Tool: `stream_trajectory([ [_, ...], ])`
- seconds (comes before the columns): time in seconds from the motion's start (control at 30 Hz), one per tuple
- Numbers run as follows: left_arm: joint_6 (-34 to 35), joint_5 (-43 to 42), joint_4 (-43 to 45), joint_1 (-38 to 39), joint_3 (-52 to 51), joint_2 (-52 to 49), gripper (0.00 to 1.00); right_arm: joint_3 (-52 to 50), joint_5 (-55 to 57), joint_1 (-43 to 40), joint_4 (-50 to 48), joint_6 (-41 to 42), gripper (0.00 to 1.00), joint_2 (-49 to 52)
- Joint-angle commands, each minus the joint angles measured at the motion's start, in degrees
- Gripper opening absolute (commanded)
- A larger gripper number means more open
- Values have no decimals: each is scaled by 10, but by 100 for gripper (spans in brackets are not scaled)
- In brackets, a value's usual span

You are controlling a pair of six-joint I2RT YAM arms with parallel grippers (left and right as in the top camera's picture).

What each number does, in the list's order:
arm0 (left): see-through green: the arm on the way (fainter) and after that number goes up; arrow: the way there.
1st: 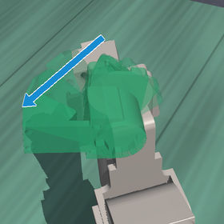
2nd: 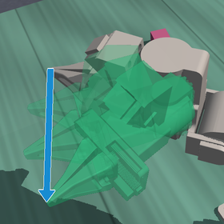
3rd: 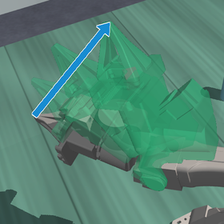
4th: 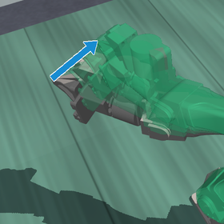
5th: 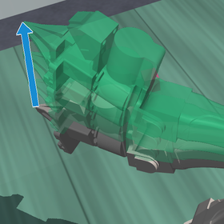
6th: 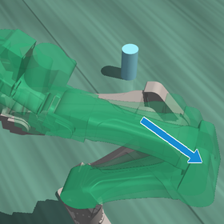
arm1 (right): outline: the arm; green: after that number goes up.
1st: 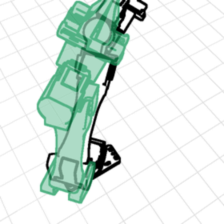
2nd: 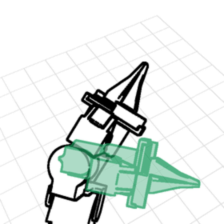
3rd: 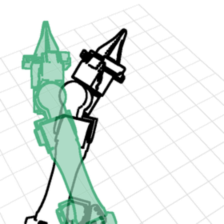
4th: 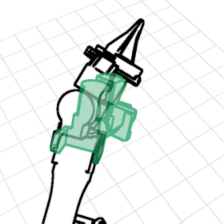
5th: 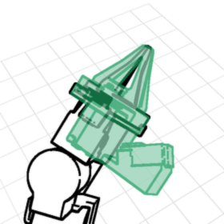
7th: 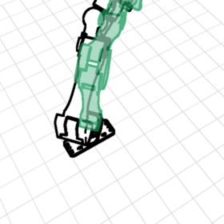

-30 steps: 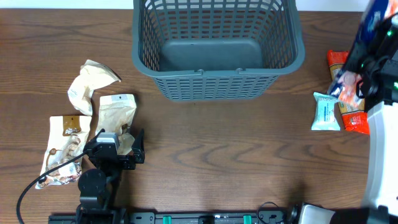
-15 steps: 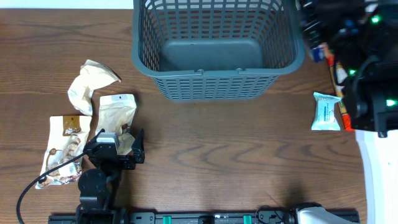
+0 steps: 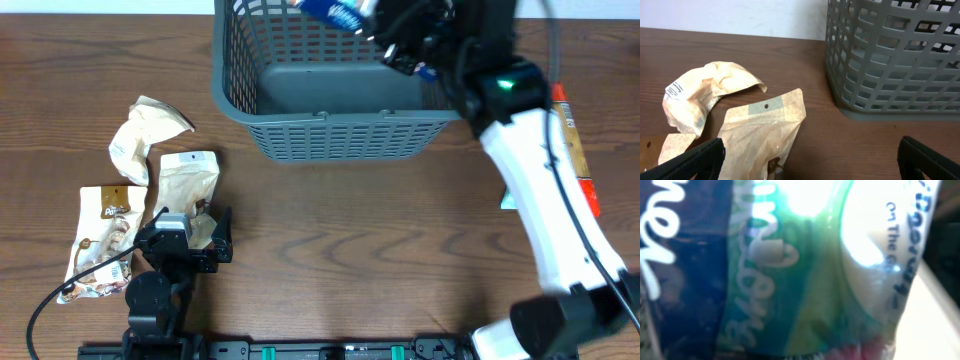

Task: Pack container
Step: 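Lift the tissue strip with the right gripper and carry it over the basket, then open the right gripper to drop the tissues into the basket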

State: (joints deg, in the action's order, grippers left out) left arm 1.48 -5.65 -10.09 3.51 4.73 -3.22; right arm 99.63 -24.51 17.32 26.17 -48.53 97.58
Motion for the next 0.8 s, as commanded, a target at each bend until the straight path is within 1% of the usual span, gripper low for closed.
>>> stream_trajectory([
  [0.0, -1, -4, -5, 2, -14, 0, 99, 10, -30, 20, 10, -80, 1, 32],
  [0.1, -1, -4, -5, 2, -14, 0, 99, 10, -29, 27, 34, -87, 1, 64],
  [0.23, -1, -4, -5, 2, -14, 0, 99, 10, -24, 24, 100, -87, 1, 111],
  [0.33, -1, -4, -5, 2, -14, 0, 99, 10, 3, 22, 149, -87, 1, 142],
  [0.43, -1, -4, -5, 2, -14, 0, 99, 10, 23, 20, 175, -87, 2, 163],
  [0.5, -1, -4, -5, 2, -14, 0, 99, 10, 41, 19, 184, -87, 16, 177],
  [0.53, -1, -4, -5, 2, -14, 0, 99, 10, 43, 18, 187, -87, 33, 179],
  [0.57, -1, -4, -5, 2, -14, 0, 99, 10, 42, 18, 190, -87, 55, 180],
  [0.6, -1, -4, -5, 2, -14, 0, 99, 10, 42, 17, 191, -82, 66, 181],
  [0.63, -1, -4, -5, 2, -14, 0, 99, 10, 42, 17, 190, -75, 84, 180],
  [0.67, -1, -4, -5, 2, -14, 0, 98, 11, 41, 17, 190, -69, 99, 178],
  [0.77, -1, -4, -5, 2, -14, 0, 99, 13, 39, 17, 183, -34, 99, 170],
])
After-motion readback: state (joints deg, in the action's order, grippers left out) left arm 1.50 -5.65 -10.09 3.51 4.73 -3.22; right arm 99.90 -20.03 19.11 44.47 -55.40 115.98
